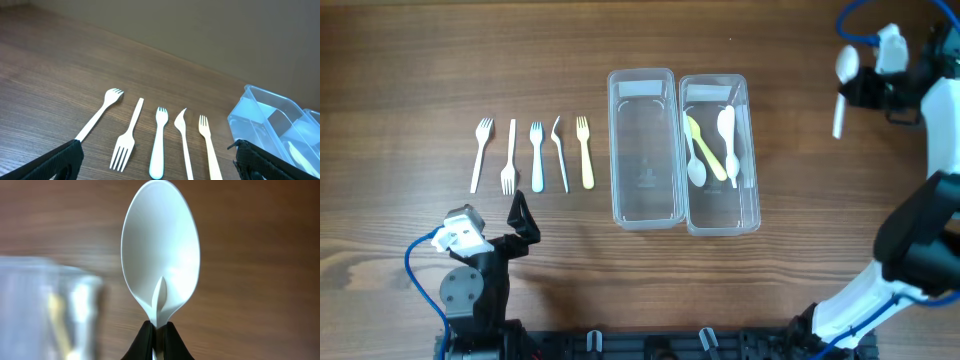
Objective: Pack container
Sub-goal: 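Lower right gripper onto the last white spoon and grasp it, then carry white spoon into the right container, release, lift away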
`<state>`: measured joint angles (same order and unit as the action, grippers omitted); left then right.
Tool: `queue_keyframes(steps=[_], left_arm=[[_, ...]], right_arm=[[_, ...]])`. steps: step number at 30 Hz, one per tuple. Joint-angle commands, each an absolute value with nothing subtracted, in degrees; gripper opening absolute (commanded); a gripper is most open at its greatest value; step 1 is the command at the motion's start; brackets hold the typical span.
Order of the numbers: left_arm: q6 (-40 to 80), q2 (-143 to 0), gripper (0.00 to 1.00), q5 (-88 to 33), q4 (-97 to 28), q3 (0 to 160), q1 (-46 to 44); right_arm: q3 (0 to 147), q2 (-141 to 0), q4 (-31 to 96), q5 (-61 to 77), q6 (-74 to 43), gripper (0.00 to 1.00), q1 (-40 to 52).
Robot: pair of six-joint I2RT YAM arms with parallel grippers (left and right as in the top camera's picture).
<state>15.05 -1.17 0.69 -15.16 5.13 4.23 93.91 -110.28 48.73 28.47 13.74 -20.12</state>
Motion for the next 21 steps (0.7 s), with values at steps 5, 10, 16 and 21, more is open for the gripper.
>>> queue_keyframes(steps=[5, 10, 16, 21], left_arm=[[13.7, -0.9, 1.0, -0.2, -15.0, 4.7, 4.0], [13.7, -0.9, 1.0, -0.2, -15.0, 4.7, 4.0], [13.7, -0.9, 1.0, -0.2, -15.0, 4.7, 4.0], [13.7, -0.9, 1.0, -0.2, -15.0, 4.7, 4.0]], right_arm=[[95.0, -105.7, 49.0, 39.6, 9.7, 0.04, -6.7], [94.7, -105.9, 50.1, 37.6, 9.0, 0.04, 1.8], [92.7, -106.0, 50.7, 29.4, 8.8, 0.04, 9.8], [90.6, -106.0, 51.4, 25.6, 6.9, 0.04, 13.7]])
